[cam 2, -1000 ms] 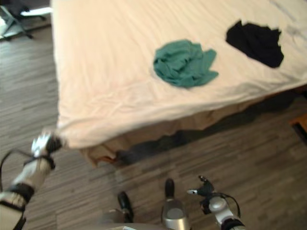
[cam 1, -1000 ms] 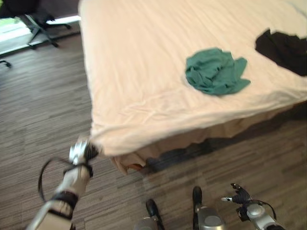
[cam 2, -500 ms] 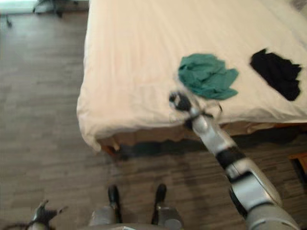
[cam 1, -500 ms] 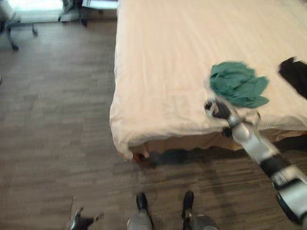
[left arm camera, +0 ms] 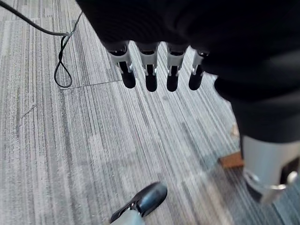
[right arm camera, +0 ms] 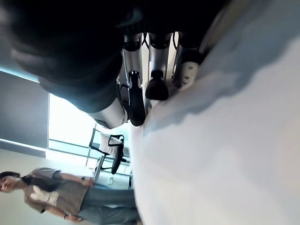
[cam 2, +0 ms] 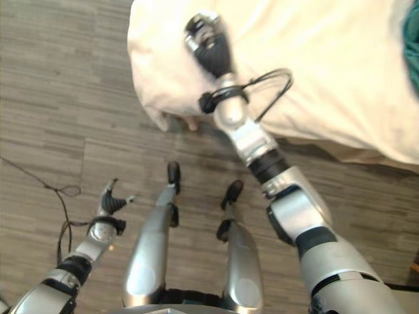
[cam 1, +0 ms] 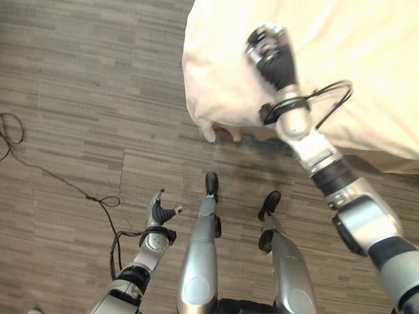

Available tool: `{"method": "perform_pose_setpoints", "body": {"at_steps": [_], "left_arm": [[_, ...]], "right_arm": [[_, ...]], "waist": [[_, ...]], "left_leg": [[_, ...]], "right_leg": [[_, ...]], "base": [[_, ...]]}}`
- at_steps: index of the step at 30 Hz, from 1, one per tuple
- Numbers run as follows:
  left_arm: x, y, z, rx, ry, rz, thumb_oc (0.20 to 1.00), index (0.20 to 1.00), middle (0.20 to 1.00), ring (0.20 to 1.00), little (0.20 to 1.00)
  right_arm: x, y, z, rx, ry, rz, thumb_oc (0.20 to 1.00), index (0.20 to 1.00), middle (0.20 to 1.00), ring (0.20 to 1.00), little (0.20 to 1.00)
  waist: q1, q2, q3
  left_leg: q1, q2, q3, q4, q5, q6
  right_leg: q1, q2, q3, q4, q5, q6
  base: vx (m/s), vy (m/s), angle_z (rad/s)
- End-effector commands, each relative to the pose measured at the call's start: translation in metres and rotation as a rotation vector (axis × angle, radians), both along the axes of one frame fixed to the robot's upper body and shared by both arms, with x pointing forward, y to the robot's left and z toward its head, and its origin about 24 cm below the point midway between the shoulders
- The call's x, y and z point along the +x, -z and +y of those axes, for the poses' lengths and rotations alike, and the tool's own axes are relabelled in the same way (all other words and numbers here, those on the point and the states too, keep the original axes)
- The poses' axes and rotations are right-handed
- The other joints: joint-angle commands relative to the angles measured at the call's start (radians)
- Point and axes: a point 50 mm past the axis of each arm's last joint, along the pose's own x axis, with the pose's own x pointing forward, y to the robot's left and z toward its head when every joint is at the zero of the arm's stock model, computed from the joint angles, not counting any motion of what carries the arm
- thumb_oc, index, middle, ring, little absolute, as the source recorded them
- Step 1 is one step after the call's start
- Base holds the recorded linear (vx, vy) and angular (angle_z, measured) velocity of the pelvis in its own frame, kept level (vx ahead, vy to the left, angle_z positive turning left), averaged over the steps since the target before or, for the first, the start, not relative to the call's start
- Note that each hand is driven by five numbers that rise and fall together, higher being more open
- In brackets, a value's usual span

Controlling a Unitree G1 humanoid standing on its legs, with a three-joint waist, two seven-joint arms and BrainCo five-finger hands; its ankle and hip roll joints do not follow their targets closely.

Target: Tidy up the quilt and then pick up the clothes from the bed and put them into the laundry hamper.

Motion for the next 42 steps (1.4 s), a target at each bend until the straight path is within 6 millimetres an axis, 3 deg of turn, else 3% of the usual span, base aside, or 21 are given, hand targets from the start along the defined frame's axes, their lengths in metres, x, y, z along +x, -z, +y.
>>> {"method": "perform_pose_setpoints", "body": {"at_steps": [1,2,4,7,9,10,13,17,20,24,27,28,29,30,31,32,36,37,39,40,42], "left_arm": [[-0.035,0.04,-0.009,-0.072,-0.117,0.204,1.0,1.0,1.0,1.0,1.0],[-0.036,0.041,-0.009,-0.073,-0.117,0.205,1.0,1.0,1.0,1.0,1.0],[-0.053,0.056,-0.02,-0.135,-0.131,0.283,1.0,1.0,1.0,1.0,1.0],[-0.059,0.06,-0.021,-0.147,-0.123,0.313,1.0,1.0,1.0,1.0,1.0],[-0.061,0.06,-0.015,-0.155,-0.145,0.318,1.0,1.0,1.0,1.0,1.0],[-0.061,0.059,-0.006,-0.177,-0.207,0.304,1.0,1.0,1.0,1.0,1.0],[-0.062,0.056,0.005,-0.205,-0.259,0.275,1.0,1.0,1.0,1.0,1.0],[-0.056,0.052,0.006,-0.19,-0.22,0.262,1.0,1.0,1.0,1.0,1.0],[-0.058,0.053,0.006,-0.196,-0.206,0.266,1.0,1.0,1.0,1.0,1.0],[-0.057,0.054,-0.006,-0.193,-0.142,0.27,1.0,1.0,1.0,1.0,1.0],[-0.058,0.054,-0.008,-0.243,-0.16,0.257,1.0,1.0,1.0,1.0,1.0],[-0.058,0.054,-0.008,-0.243,-0.16,0.257,1.0,1.0,1.0,1.0,1.0],[-0.051,0.049,-0.007,-0.248,-0.163,0.221,1.0,1.0,1.0,1.0,1.0],[-0.046,0.045,-0.008,-0.249,-0.152,0.195,1.0,1.0,1.0,1.0,1.0],[-0.046,0.045,-0.008,-0.249,-0.152,0.195,1.0,1.0,1.0,1.0,1.0],[-0.041,0.043,-0.016,-0.246,-0.115,0.188,1.0,1.0,1.0,1.0,1.0],[-0.037,0.043,-0.026,-0.24,-0.083,0.189,1.0,1.0,1.0,1.0,1.0],[-0.037,0.043,-0.026,-0.226,-0.079,0.193,1.0,1.0,1.0,1.0,1.0],[-0.04,0.046,-0.027,-0.201,-0.064,0.215,1.0,1.0,1.0,1.0,1.0],[-0.049,0.053,-0.024,-0.166,-0.054,0.266,1.0,1.0,1.0,1.0,1.0],[-0.057,0.058,-0.023,-0.144,-0.043,0.302,1.0,1.0,1.0,1.0,1.0]], "right_arm": [[-0.035,0.119,0.051,0.057,-0.349,0.479,0.2,0.2,0.2,0.2,0.2],[-0.036,0.119,0.051,0.057,-0.35,0.48,0.2,0.2,0.2,0.2,0.2],[-0.091,0.193,0.079,0.29,-0.635,0.878,0.2,0.2,0.2,0.2,0.2],[-0.099,0.205,0.069,0.472,-0.637,0.947,0.2,0.2,0.2,0.2,0.2],[-0.094,0.205,0.053,0.597,-0.612,0.936,0.2,0.2,0.2,0.2,0.2],[-0.079,0.185,0.026,0.692,-0.546,0.822,0.2,0.2,0.2,0.2,0.2],[-0.055,0.145,-0.013,0.747,-0.449,0.597,0.2,0.2,0.2,0.2,0.2],[-0.035,0.113,-0.053,0.802,-0.313,0.418,0.2,0.2,0.2,0.2,0.2],[-0.03,0.116,-0.073,0.813,-0.225,0.408,0.2,0.2,0.2,0.2,0.2],[-0.03,0.143,-0.114,0.788,-0.049,0.467,0.2,0.2,0.2,0.2,0.2],[-0.043,0.186,-0.162,0.758,0.176,0.592,0.2,0.2,0.2,0.2,0.2],[-0.043,0.186,-0.162,0.758,0.176,0.592,0.2,0.2,0.2,0.2,0.2],[-0.048,0.204,-0.184,0.742,0.291,0.656,0.2,0.2,0.2,0.2,0.2],[-0.053,0.217,-0.196,0.761,0.366,0.705,0.2,0.2,0.2,0.2,0.2],[-0.053,0.217,-0.196,0.761,0.365,0.704,0.2,0.2,0.2,0.2,0.2],[-0.068,0.239,-0.217,0.818,0.501,0.77,0.2,0.2,0.2,0.2,0.2],[-0.103,0.281,-0.237,0.745,0.68,0.958,0.2,0.2,0.2,0.2,0.2],[-0.116,0.296,-0.24,0.706,0.728,1.047,1.0,1.0,1.0,1.0,1.0],[-0.15,0.325,-0.238,0.575,0.78,1.232,1.0,1.0,1.0,1.0,1.0],[-0.186,0.349,-0.237,0.411,0.813,1.42,1.0,1.0,1.0,1.0,1.0],[-0.206,0.36,-0.234,0.347,0.809,1.508,1.0,1.0,1.0,1.0,1.0]], "waist": [[0.015,-0.011,-0.061],[0.014,-0.011,-0.06],[0.006,-0.016,-0.095],[-0.004,-0.029,-0.12],[-0.016,-0.039,-0.147],[-0.045,-0.044,-0.168],[-0.075,-0.04,-0.168],[-0.105,-0.044,-0.142],[-0.109,-0.042,-0.15],[-0.156,0.003,-0.128],[-0.2,0.014,-0.087],[-0.2,0.014,-0.087],[-0.199,0.014,-0.065],[-0.203,0.006,-0.061],[-0.203,0.006,-0.063],[-0.217,0.007,-0.066],[-0.226,0.005,-0.094],[-0.219,0.001,-0.116],[-0.201,-0.005,-0.159],[-0.184,-0.007,-0.21],[-0.187,0.0,-0.238]], "left_leg": [[0.019,0.059,-0.011,0.045,-0.067,-0.06],[0.02,0.059,-0.011,0.045,-0.067,-0.06],[0.096,0.043,-0.009,0.031,-0.087,-0.048],[0.148,0.031,-0.006,0.02,-0.101,-0.04],[0.19,0.017,-0.006,0.008,-0.114,-0.03],[0.241,-0.002,0.006,-0.025,-0.119,-0.012],[0.318,-0.006,0.062,-0.093,-0.117,0.008],[0.307,-0.013,0.095,-0.115,-0.101,-0.001],[0.303,-0.027,0.122,-0.109,-0.115,-0.003],[0.237,-0.018,0.157,0.03,-0.188,-0.029],[0.158,0.084,0.206,0.34,-0.247,-0.07],[0.158,0.084,0.206,0.341,-0.248,-0.07],[0.118,0.105,0.168,0.478,-0.189,-0.106],[0.084,0.085,0.147,0.512,-0.143,-0.104],[0.081,0.085,0.146,0.513,-0.143,-0.104],[0.079,0.068,0.106,0.484,-0.152,-0.098],[0.157,0.054,0.029,0.237,-0.195,-0.071],[0.192,0.053,-0.024,0.126,-0.167,-0.074],[0.256,0.071,-0.132,0.0,-0.137,-0.079],[0.308,0.087,-0.202,-0.062,-0.122,-0.089],[0.347,0.087,-0.208,-0.09,-0.133,-0.085]], "right_leg": [[0.027,-0.106,0.015,0.072,-0.163,0.113],[0.029,-0.106,0.014,0.071,-0.163,0.113],[0.108,-0.109,0.005,0.051,-0.158,0.119],[0.152,-0.112,-0.001,0.045,-0.155,0.125],[0.174,-0.127,-0.007,0.061,-0.146,0.137],[0.172,-0.149,0.002,0.11,-0.127,0.158],[0.121,-0.166,0.025,0.209,-0.108,0.184],[0.031,-0.058,0.049,0.157,-0.13,0.152],[0.032,-0.066,-0.039,0.089,-0.118,0.135],[0.038,-0.046,-0.005,0.019,-0.145,0.113],[0.033,-0.025,0.048,0.086,-0.217,0.06],[0.033,-0.024,0.048,0.087,-0.218,0.06],[0.018,0.0,0.09,0.146,-0.239,0.035],[0.006,-0.001,0.1,0.14,-0.217,0.02],[0.004,0.0,0.099,0.141,-0.217,0.019],[0.007,0.014,0.131,0.135,-0.221,0.016],[0.069,0.026,0.214,0.039,-0.19,0.05],[0.087,0.028,0.25,-0.001,-0.163,0.067],[0.125,0.037,0.315,-0.053,-0.142,0.087],[0.155,0.03,0.368,-0.094,-0.123,0.114],[0.167,0.023,0.373,-0.102,-0.122,0.127]], "base": [[0.05,0.034,0.0],[0.05,0.032,0.01],[0.13,0.11,0.18],[0.12,0.119,0.25],[0.11,0.132,0.06],[0.06,0.187,0.05],[0.04,0.182,-0.23],[-0.02,-0.038,-0.63],[0.13,-0.04,-0.22],[0.07,-0.089,-0.23],[0.07,-0.083,-0.47],[0.09,-0.048,-0.78],[-0.04,0.007,-0.87],[-0.04,0.007,-0.96],[-0.05,0.089,-0.98],[0.05,0.187,-0.79],[0.14,0.332,-0.52],[0.18,0.284,-0.63],[0.28,0.409,-0.86],[0.29,0.437,-1.05],[0.22,0.364,-1.15]]}}
